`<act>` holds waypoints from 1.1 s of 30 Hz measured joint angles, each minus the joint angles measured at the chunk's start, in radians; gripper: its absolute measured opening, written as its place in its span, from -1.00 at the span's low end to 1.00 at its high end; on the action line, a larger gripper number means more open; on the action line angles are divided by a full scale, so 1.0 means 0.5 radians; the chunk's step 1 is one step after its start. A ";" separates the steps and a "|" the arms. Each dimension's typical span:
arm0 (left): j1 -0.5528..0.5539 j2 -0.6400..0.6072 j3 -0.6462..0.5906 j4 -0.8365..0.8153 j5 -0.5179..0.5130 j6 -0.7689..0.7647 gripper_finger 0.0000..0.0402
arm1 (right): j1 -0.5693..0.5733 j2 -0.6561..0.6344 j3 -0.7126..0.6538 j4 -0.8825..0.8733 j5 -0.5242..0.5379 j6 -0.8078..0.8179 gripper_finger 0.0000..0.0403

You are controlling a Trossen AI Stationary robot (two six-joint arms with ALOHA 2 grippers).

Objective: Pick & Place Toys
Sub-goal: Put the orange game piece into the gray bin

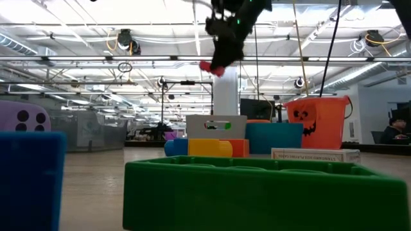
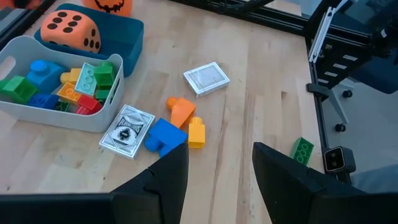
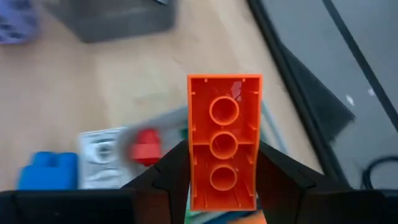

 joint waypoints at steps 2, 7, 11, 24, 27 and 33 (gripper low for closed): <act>0.006 0.000 0.000 -0.001 0.003 0.004 -0.07 | -0.085 0.031 -0.001 -0.016 -0.008 -0.011 -0.31; 0.069 0.000 0.000 -0.005 0.005 0.006 -0.07 | -0.212 0.139 -0.005 0.027 -0.113 -0.035 -0.31; 0.148 0.000 0.000 -0.005 0.089 0.021 -0.07 | -0.207 0.282 -0.014 0.003 -0.119 -0.081 -0.31; 0.283 0.000 0.000 -0.009 0.214 0.050 -0.07 | -0.169 0.510 -0.119 0.010 -0.172 -0.127 -0.31; 0.290 0.000 0.000 -0.009 0.214 0.058 -0.07 | -0.169 0.516 -0.150 -0.016 -0.171 -0.127 -0.30; 0.303 0.000 0.000 -0.010 0.214 0.067 -0.07 | -0.169 0.513 -0.159 0.006 -0.171 -0.125 -0.17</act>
